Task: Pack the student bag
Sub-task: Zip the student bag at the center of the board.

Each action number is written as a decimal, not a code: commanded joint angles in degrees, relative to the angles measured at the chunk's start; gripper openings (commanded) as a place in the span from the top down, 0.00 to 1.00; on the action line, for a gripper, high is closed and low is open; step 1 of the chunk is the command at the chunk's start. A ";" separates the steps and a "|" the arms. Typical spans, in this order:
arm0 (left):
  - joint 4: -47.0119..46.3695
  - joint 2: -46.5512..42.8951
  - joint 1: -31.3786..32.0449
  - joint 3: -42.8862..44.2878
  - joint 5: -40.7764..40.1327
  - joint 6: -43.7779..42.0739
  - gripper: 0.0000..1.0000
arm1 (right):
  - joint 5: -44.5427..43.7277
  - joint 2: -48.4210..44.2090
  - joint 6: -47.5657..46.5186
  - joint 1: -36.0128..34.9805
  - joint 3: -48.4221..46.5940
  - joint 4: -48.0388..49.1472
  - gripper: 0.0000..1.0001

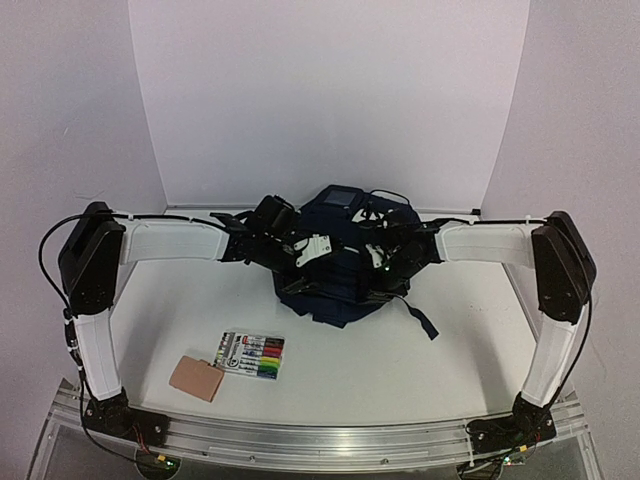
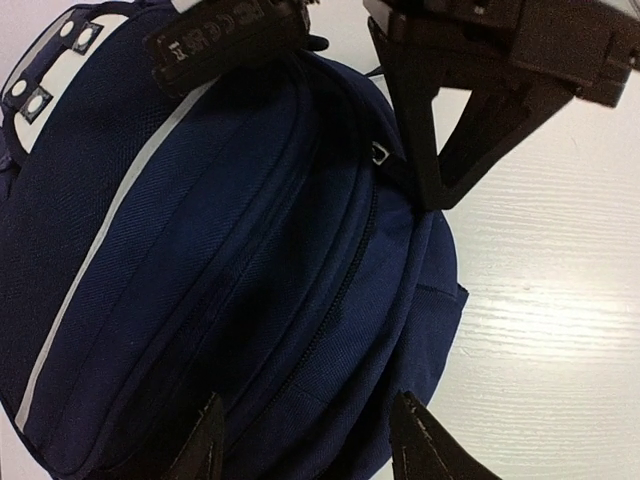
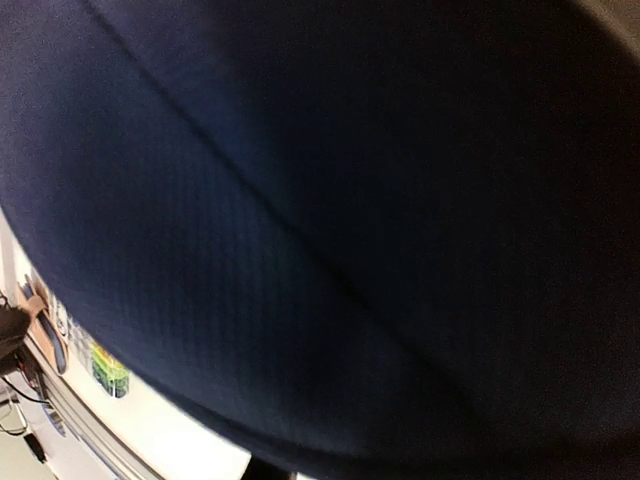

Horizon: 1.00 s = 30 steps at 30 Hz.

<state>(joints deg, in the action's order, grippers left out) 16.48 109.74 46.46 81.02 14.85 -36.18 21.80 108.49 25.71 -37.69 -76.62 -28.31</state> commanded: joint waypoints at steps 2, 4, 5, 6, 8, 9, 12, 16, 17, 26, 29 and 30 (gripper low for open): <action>-1.81 3.39 0.78 4.05 -2.11 -5.32 0.44 | -1.91 -4.79 -4.65 1.91 1.20 -0.04 1.00; -0.44 5.62 1.40 6.04 -4.01 -7.73 0.46 | -0.83 -4.64 -5.11 2.06 1.21 0.00 1.00; -0.12 6.87 1.89 6.70 -6.00 -8.97 0.49 | -0.41 -4.61 -5.26 2.13 1.15 0.02 1.00; -0.04 7.97 2.30 7.18 -7.86 -9.96 0.52 | 0.41 -4.71 -5.48 2.22 1.06 0.01 1.00; -0.03 8.91 2.73 7.25 -9.71 -10.91 0.65 | 0.99 -5.09 -6.49 2.37 0.87 -0.06 1.00; -0.37 8.75 2.75 6.94 -10.15 -10.65 0.72 | 1.17 -5.47 -7.19 2.66 0.89 -0.19 1.00; -0.74 6.88 2.64 4.92 -10.69 -9.55 0.93 | 1.32 -6.80 -9.35 4.62 1.36 -1.37 1.00; -0.82 2.45 2.04 -1.04 -10.69 -9.41 1.00 | 1.01 -7.77 -13.31 8.15 2.44 -4.34 1.00; -0.77 1.52 1.67 -2.54 -10.79 -9.36 1.00 | 0.64 -7.84 -14.25 8.91 2.72 -5.10 1.00; -0.34 -2.86 -2.01 -7.48 -9.16 -10.20 1.00 | -1.60 -7.42 -24.27 13.41 0.65 -8.39 1.00; -0.26 -2.53 -2.34 -7.00 -9.00 -11.00 1.00 | 2.21 -7.57 -27.17 13.38 -0.64 -9.56 0.99; -0.08 -2.32 -2.35 -6.52 -8.68 -11.00 1.00 | 4.23 -7.68 -27.86 13.39 -0.99 -9.82 0.99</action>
<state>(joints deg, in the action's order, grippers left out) 5.71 110.58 48.16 75.96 9.13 -45.72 30.90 103.62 3.17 -29.28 -74.91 -32.39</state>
